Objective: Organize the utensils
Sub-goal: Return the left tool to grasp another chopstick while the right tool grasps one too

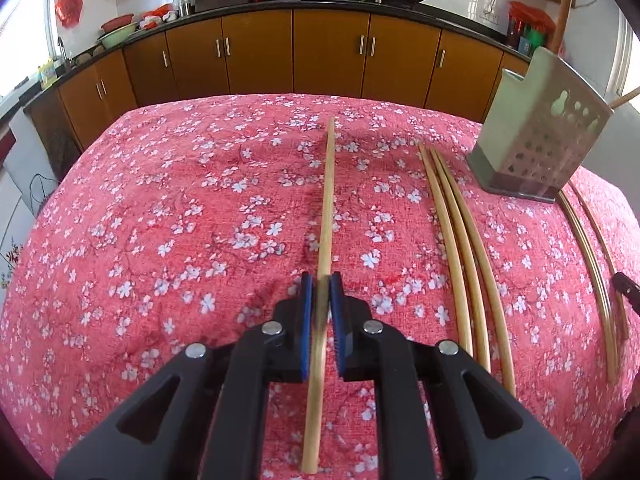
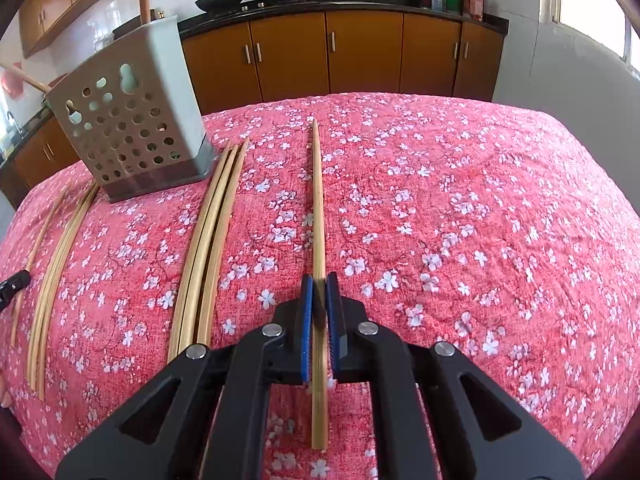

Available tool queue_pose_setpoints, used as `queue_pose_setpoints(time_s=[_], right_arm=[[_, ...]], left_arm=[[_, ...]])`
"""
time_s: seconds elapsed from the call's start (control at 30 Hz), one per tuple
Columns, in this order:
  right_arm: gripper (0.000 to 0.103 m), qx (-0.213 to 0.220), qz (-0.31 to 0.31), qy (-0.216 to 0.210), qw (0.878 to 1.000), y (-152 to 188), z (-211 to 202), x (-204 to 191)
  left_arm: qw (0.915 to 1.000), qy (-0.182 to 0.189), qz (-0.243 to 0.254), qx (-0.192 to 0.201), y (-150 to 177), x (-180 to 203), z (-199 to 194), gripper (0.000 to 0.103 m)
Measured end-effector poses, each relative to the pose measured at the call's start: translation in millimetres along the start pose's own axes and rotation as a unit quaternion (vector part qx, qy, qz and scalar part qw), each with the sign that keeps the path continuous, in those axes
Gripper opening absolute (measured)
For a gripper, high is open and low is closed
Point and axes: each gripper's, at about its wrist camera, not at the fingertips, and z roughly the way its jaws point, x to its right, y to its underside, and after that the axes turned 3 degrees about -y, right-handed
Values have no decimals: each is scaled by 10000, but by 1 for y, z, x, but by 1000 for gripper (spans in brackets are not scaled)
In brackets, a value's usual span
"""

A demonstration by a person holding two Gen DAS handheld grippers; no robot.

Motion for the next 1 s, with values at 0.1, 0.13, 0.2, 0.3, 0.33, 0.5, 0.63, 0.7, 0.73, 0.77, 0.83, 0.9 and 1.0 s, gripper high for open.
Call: queue_pose_setpoints(time_s=[0.1,0.13,0.2,0.3,0.33,0.5,0.63,0.7,0.73,0.77,0.83,0.9,1.0], right_arm=[[8,1,48,-60,10000,0,2,3],[8,1,54,-67,10000,1,3,3],[8,0,51,-58,10000,1,3,3],[8,1,50,-46,10000,1,4,2],[8,1,52,-48,10000,1,4,3],[8,1,28,-20,10000,2,1,2],[8,2,13,2,10000,2,2,1],[8,2,13,1,10000,2,2,1],[8,2,13,1,10000,2,2,2],[8,2,11,3,10000,1,2,2],[8,1,10,2,10000,1,3,2],[8,0,10,1,10000,1,3,2],[8,-1,10,1,10000,1,3,2]], left_arm=[[10000,-12,8,0,-1,-1,0,13],[10000,-8,7,1,-1,-1,0,13],[10000,16,-15,-1,-2,-1,1,13],[10000,57,-57,3,0,0,-2,13],[10000,66,-63,4,0,-1,-2,13],[10000,72,-67,5,0,-2,-2,13],[10000,71,-67,5,0,-2,-2,13],[10000,72,-68,5,0,-3,-2,13],[10000,72,-68,5,0,-3,-2,13],[10000,73,-68,5,0,-3,-2,13],[10000,73,-68,5,0,-3,-2,13],[9999,74,-69,6,0,-3,-2,13],[9999,76,-72,6,0,-3,-2,13]])
